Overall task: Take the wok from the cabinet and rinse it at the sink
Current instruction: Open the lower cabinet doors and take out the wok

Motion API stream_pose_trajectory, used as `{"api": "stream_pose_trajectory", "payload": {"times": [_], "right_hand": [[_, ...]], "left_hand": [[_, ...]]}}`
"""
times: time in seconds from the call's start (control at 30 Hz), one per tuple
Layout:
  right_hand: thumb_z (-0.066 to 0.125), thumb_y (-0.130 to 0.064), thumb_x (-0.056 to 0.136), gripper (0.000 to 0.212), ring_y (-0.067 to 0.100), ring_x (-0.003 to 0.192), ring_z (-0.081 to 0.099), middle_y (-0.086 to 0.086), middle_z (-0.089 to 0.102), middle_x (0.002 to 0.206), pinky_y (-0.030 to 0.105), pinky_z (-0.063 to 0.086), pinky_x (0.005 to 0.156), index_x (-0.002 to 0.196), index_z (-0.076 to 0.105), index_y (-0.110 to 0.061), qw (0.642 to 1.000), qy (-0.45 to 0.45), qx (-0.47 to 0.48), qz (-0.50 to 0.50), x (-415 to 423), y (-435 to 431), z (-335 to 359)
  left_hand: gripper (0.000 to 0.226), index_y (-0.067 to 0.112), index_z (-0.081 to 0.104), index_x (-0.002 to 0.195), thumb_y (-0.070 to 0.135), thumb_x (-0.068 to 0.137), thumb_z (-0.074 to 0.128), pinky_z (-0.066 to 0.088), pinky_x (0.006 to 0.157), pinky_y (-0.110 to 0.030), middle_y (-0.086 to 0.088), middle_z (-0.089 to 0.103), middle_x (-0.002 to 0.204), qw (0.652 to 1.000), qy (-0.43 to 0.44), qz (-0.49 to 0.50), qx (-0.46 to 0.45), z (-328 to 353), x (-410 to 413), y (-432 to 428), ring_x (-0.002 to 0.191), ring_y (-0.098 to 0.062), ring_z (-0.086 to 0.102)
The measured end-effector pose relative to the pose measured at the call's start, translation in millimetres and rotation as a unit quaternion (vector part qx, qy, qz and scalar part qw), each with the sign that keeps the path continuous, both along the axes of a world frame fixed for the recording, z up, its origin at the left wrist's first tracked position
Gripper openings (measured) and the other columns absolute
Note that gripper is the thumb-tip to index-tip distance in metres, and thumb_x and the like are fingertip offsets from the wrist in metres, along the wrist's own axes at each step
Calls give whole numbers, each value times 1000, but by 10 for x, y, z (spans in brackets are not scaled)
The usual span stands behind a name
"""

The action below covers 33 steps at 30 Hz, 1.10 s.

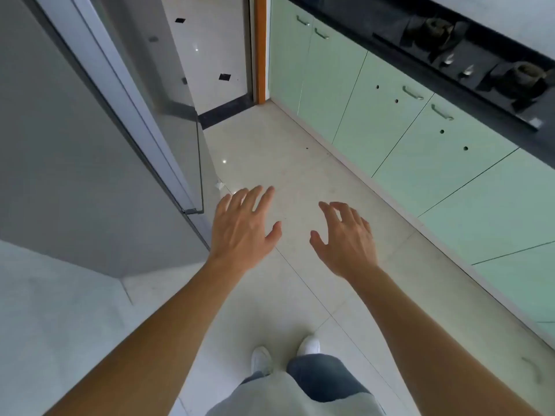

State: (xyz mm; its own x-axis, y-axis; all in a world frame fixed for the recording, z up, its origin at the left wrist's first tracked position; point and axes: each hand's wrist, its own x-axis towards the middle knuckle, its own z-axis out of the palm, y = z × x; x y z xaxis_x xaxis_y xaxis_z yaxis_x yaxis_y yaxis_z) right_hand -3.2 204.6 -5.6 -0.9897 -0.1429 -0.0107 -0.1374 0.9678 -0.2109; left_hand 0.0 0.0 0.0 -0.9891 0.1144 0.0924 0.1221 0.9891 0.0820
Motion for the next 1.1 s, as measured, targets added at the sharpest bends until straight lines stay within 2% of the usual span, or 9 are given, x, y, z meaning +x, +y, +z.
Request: {"api": "stream_pose_trajectory", "payload": {"times": [0.37,0.77,1.1], "right_hand": [[59,-43,88,59,31,129,51,9,53,141,46,40,107,141,46,-19,1000,19,-8,3,-805,-19,-94],[59,-42,87,59,28,128,53,8,55,140,44,42,106,141,46,-19,998,37,-23,38,-2664,363,7],[60,-42,86,60,28,124,57,8,58,137,43,43,106,140,48,-17,998,21,-25,50,-3735,614,-191]], "left_hand": [[67,21,35,147,55,90,40,39,107,-48,-5,51,146,1000,7,-11,-9,-108,-818,8,130,-26,49],[70,28,25,152,59,91,37,36,111,-50,-4,42,154,999,-35,29,-18,-53,-2520,471,140,-27,40],[64,24,41,145,55,90,49,43,106,-48,-3,54,144,999,-20,50,-6,-101,-3498,726,131,-26,51]]}}
